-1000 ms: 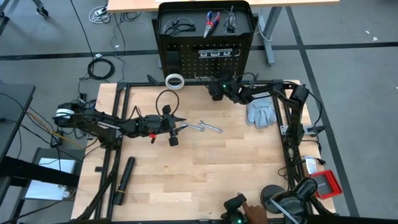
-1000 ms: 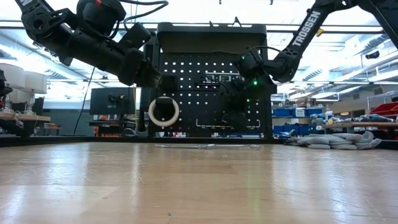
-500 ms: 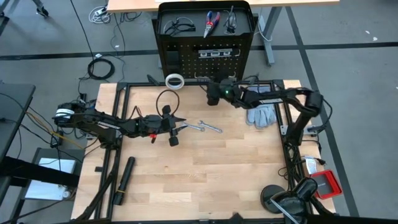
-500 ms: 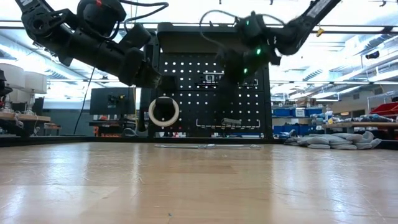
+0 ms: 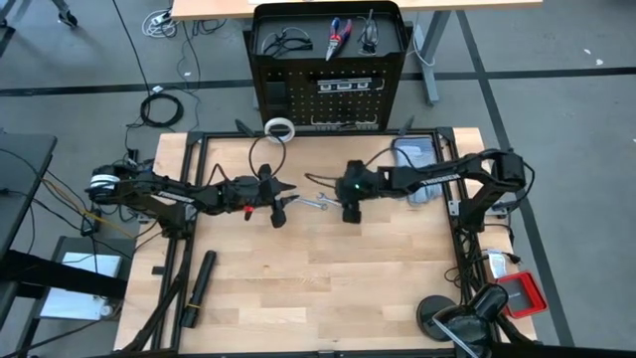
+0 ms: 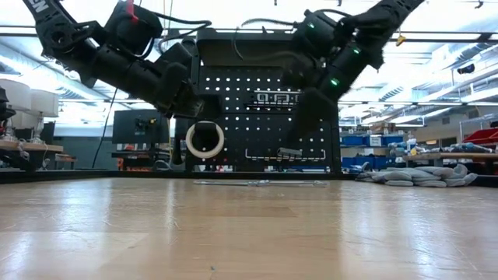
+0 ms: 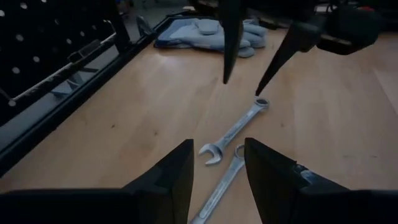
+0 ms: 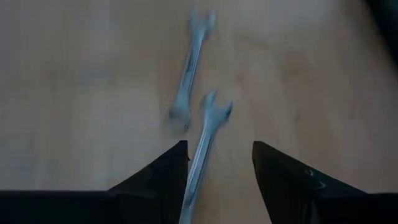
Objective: Hang tools onto peg board
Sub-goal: Hang the right silver wrench on the black pegboard
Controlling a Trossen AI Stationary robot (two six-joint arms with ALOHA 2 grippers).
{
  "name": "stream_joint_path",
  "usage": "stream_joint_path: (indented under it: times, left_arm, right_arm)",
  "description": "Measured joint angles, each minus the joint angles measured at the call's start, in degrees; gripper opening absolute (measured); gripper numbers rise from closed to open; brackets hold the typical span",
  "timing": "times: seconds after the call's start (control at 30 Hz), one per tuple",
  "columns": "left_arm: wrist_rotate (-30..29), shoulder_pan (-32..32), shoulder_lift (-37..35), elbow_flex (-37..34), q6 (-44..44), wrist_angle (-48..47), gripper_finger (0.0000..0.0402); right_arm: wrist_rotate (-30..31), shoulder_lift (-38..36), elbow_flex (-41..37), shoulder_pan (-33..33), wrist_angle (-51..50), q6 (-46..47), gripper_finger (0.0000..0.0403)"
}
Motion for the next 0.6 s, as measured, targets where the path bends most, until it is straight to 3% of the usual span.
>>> stream_joint_path:
  times: [0.13, 0.27, 0.6]
  left_arm:
    - [0.02, -0.02, 0.47, 0.00, 0.00, 0.20, 0.0147]
    - [-0.01, -0.02, 0.49, 0.00, 0.22, 0.63, 0.0147]
    - [-0.97, -0.02, 0.47, 0.02, 0.28, 2.27, 0.0147]
  right_arm:
    - [3.24, -0.08, -5.68, 1.18, 7.16, 3.16, 0.0185]
    - [2.37, -0.04, -10.73, 1.49, 17.71, 6.41, 0.0186]
    - [2.42, -0.06, -14.23, 2.75, 16.67, 10.22, 0.0185]
